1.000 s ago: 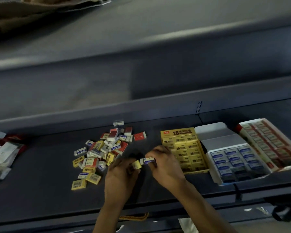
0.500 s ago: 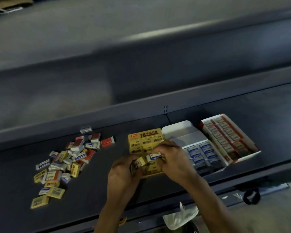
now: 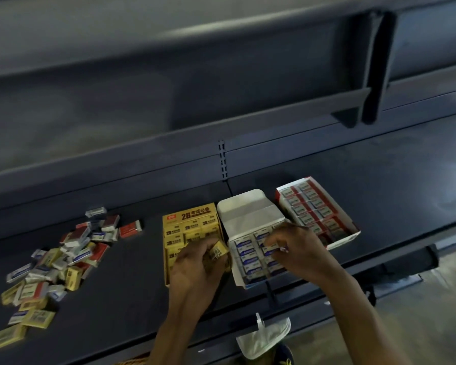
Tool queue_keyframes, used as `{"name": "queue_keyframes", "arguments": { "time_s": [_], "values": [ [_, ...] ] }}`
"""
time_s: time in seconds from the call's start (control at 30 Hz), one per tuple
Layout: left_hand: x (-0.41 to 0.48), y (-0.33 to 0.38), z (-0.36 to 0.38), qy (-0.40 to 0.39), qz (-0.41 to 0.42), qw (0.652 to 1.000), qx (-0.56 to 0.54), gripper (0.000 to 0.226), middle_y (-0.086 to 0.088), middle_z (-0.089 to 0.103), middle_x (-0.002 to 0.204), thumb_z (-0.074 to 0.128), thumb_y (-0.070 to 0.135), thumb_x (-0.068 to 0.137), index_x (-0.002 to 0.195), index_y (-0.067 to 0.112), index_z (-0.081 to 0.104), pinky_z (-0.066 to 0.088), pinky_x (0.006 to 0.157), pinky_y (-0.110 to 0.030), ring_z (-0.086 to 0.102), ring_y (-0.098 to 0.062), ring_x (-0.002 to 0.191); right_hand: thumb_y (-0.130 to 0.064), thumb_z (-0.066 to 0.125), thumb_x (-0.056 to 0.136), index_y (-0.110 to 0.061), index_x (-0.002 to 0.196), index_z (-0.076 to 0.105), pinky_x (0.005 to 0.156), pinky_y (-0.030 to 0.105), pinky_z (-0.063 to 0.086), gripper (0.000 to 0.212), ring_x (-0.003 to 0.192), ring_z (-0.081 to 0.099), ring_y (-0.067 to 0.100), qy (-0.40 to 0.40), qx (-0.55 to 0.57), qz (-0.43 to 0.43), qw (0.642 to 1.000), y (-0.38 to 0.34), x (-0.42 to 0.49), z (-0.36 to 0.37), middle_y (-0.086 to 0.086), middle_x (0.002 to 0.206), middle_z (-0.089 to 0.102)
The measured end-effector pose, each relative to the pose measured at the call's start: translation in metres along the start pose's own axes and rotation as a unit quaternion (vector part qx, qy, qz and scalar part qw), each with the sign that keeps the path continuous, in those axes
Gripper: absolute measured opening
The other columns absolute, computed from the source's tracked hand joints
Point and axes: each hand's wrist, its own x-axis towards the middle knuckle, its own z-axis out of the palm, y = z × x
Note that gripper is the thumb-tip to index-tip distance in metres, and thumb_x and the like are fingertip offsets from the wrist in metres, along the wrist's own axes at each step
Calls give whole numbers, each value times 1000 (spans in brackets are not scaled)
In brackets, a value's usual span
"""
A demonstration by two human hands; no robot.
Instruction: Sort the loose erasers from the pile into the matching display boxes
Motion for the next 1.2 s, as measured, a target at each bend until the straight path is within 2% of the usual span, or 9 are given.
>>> {"name": "queue_keyframes", "arguments": {
  "time_s": [0.13,0.27,0.43,0.6,0.7,0.83,0.97,1.07,1.2],
  "values": [
    [2,9,5,11,20,1000,-8,27,16,60,96,72,24,80,106,22,64,51,75,-29,61,-8,88,-6,63,79,-16,100,71,81,13,44,24,100,60,9,-33,-1,-4,999,10,-2,6,-2,110,65],
    [2,10,8,18,31,999,-4,27,11,65,95,73,26,79,105,22,64,52,68,-25,61,-4,80,-5,66,74,-19,93,68,80,34,53,24,98,61,14,-33,2,-2,999,14,0,13,-3,106,64],
    [1,10,8,3,2,1000,-19,33,11,64,99,69,30,81,113,28,61,54,73,-25,60,0,83,-4,68,73,-20,90,68,80,35,53,23,99,59,15,-36,-9,9,999,14,2,16,-2,107,62],
    [2,16,0,-27,-73,991,-107,30,23,64,89,72,23,80,96,41,55,48,71,-11,59,8,84,-4,69,71,-25,80,61,75,37,54,24,96,60,18,-43,-11,23,999,15,5,18,-4,102,60],
    [3,17,-4,-28,-122,979,-163,27,20,64,82,73,17,79,95,33,58,46,64,-7,59,10,80,-11,70,72,-24,90,63,75,33,54,22,97,58,14,-51,-21,20,998,10,6,16,-6,107,59],
    [4,19,-9,-33,-123,961,-246,31,16,59,77,67,-9,78,96,14,58,44,58,-6,59,10,71,-13,67,80,-18,99,63,63,4,41,20,84,57,4,5,32,-29,999,-15,13,9,-8,97,56],
    [3,16,-15,-33,-136,941,-308,33,5,61,83,56,-24,77,90,7,58,46,59,-9,60,7,67,-14,70,80,-17,107,63,73,14,48,29,86,58,3,1,106,-92,990,-43,21,17,-10,99,58],
    [2,8,-21,-25,-139,932,-334,30,-2,66,90,56,-24,77,91,2,59,52,63,-14,66,-2,76,-18,71,78,-18,109,65,78,10,44,31,92,55,2,-2,108,-149,983,-56,27,32,-7,104,62],
    [-2,-8,-27,2,-132,947,-291,35,3,65,89,60,-20,77,92,12,61,48,63,-11,64,-3,76,-20,70,79,-19,109,65,86,30,49,30,103,55,11,-6,78,-166,983,-69,37,47,-4,114,59]
  ]
}}
